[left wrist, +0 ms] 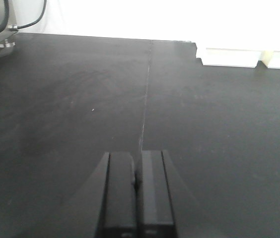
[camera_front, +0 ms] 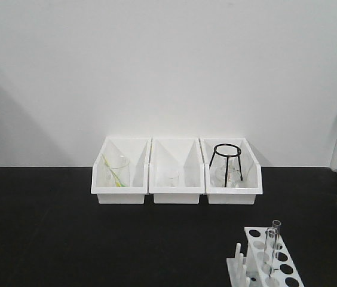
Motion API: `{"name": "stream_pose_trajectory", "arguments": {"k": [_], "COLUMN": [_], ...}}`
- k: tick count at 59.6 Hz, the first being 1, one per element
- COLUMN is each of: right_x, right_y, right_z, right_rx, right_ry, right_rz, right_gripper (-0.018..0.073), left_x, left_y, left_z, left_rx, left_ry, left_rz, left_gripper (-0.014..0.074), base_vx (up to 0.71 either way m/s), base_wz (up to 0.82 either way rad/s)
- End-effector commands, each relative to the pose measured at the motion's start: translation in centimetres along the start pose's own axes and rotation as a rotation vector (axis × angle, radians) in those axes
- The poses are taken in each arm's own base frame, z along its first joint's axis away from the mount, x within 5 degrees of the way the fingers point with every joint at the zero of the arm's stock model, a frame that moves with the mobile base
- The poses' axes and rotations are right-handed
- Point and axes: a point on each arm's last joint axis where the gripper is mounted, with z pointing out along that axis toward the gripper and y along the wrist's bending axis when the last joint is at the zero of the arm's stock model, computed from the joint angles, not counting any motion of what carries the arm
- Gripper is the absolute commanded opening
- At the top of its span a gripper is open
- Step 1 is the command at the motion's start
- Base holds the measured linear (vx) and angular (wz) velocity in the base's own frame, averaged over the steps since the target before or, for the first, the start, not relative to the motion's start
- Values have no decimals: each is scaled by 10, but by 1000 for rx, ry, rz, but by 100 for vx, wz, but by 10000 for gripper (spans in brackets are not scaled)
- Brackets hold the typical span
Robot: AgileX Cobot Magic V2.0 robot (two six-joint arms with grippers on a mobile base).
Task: Flip and reinsert test tube from rack
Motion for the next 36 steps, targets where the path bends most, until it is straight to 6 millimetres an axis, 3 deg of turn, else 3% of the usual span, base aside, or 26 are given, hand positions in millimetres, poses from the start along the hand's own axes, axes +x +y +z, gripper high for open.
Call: {"name": "stream_pose_trajectory", "arguments": {"k": [1,36], "right_x": [-8,-8], "right_y": [0,0], "right_z": [-1,-1], "right_rx": [4,4], "right_ry": [-91,-98], "right_rz": [-8,-16], "right_gripper": [-8,-8], "left_x": [-8,-8], "left_y": [-2,-2], "left_z": [-1,-1], "left_rx": [23,23], "left_ry": [-96,-96], "left_rz": [-3,-3], "left_gripper": [-6,-6], "base_vx": [10,4], "base_wz": [-2,-1]}}
